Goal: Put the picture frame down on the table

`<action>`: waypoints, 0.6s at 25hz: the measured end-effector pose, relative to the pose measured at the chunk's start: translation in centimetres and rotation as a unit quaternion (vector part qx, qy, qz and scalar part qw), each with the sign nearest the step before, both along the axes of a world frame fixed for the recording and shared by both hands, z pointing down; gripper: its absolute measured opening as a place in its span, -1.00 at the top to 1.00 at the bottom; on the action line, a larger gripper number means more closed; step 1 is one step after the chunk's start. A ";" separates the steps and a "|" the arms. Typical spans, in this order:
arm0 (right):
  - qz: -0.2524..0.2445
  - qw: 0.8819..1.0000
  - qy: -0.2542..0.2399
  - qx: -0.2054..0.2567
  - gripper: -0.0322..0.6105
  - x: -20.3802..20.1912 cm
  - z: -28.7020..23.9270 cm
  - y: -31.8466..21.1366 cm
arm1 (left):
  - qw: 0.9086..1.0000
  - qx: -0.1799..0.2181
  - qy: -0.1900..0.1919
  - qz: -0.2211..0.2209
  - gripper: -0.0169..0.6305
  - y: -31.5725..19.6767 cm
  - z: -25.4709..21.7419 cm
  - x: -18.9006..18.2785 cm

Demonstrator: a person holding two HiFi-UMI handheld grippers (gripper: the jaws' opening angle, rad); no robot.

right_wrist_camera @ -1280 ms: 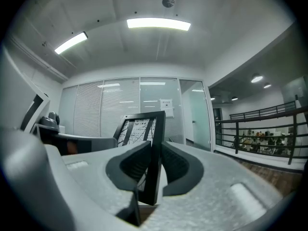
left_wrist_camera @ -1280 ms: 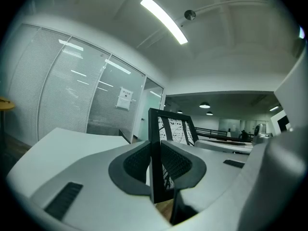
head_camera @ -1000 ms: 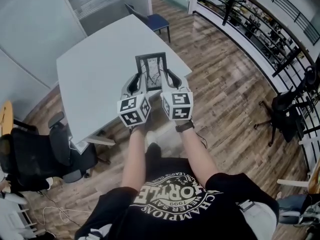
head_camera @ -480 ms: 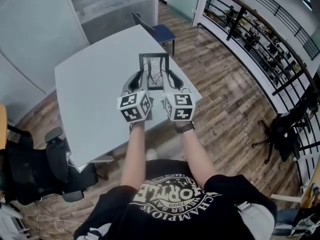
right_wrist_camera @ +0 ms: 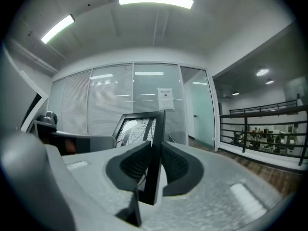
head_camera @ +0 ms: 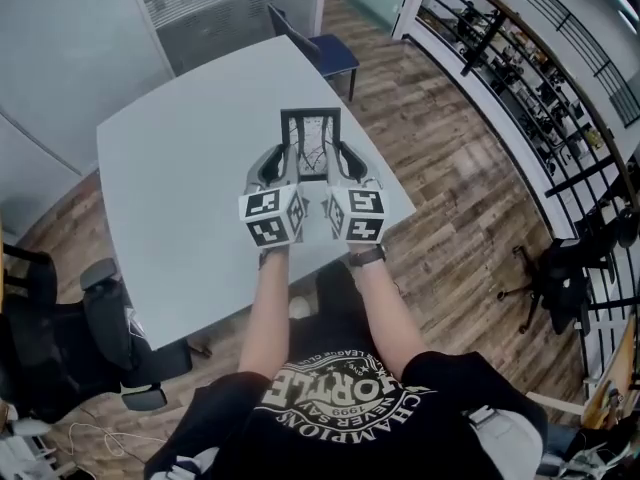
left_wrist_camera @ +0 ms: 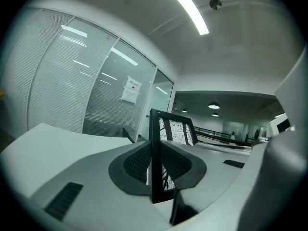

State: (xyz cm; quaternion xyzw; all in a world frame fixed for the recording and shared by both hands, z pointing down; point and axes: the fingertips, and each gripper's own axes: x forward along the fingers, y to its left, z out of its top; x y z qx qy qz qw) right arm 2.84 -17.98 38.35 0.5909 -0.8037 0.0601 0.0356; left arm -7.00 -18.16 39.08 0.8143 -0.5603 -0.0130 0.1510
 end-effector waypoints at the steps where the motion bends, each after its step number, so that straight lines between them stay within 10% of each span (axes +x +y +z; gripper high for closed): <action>1: -0.003 1.000 0.001 -0.001 0.70 -0.2 0.3 -1.2 | 1.000 -0.004 0.002 -0.002 0.74 -1.2 0.4 -0.2; 15: -0.025 0.995 -0.014 -0.091 0.69 -0.3 9.1 -15.6 | 0.995 -0.099 0.013 -0.023 0.74 -14.9 9.0 -0.4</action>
